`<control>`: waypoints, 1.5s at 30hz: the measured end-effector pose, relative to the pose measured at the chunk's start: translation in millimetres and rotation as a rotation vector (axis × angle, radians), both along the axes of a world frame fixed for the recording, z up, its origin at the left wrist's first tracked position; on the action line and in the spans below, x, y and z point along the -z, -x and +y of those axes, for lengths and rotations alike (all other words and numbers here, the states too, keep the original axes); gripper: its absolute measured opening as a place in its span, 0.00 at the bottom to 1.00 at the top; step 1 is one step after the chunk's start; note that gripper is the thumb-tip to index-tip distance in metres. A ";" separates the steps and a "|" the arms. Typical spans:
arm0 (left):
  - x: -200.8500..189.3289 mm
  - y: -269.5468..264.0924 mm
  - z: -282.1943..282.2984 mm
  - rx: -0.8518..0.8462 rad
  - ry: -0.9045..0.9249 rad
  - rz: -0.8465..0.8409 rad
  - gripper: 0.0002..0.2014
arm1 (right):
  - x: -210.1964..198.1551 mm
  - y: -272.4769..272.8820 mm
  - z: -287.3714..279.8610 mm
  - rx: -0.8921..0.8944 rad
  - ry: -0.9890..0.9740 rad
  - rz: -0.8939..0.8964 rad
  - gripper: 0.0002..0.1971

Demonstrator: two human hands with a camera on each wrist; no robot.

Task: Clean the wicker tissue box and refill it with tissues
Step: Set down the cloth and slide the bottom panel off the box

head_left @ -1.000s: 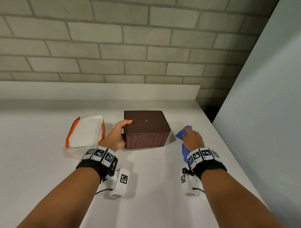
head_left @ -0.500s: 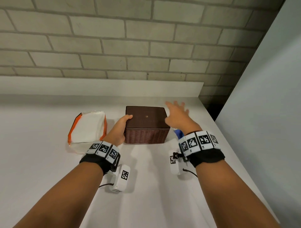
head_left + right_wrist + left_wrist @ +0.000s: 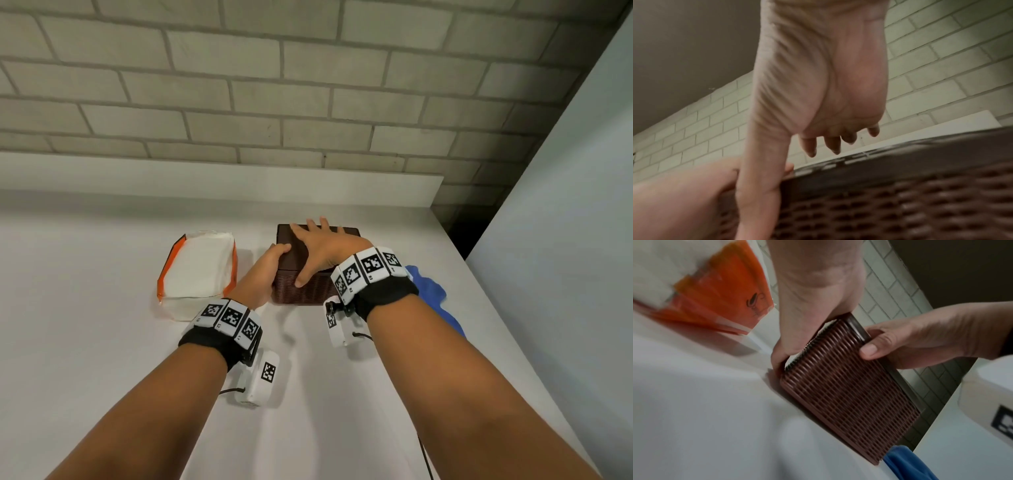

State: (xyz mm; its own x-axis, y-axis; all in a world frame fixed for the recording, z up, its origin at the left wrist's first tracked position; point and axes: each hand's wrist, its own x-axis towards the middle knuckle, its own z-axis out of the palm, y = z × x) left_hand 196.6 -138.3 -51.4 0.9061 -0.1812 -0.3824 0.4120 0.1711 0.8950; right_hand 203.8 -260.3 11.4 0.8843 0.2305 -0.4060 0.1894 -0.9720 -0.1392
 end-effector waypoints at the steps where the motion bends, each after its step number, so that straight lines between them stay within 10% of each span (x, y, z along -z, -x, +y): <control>1: 0.6 -1.6 1.1 -0.003 -0.023 -0.009 0.17 | -1.3 -2.2 -1.6 0.003 0.022 0.006 0.64; 9: 4.3 -1.6 15.2 0.107 -0.047 -0.182 0.16 | -2.1 -20.4 -14.2 0.037 0.067 0.139 0.69; 17: 18.3 -7.3 34.8 0.458 -0.284 -0.243 0.63 | -2.6 -33.8 -8.4 -0.004 0.158 0.173 0.72; 45: 35.4 -29.3 38.7 0.488 -0.385 -0.368 0.68 | -4.4 -22.2 -5.0 -0.087 0.023 0.046 0.64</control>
State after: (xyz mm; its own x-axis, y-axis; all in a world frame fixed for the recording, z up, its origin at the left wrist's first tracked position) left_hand 225.9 -99.7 -86.8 0.8385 -0.5122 -0.1859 0.0206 -0.3111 0.9502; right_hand 225.9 -265.2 15.7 0.8414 0.2958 -0.4523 0.2674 -0.9552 -0.1272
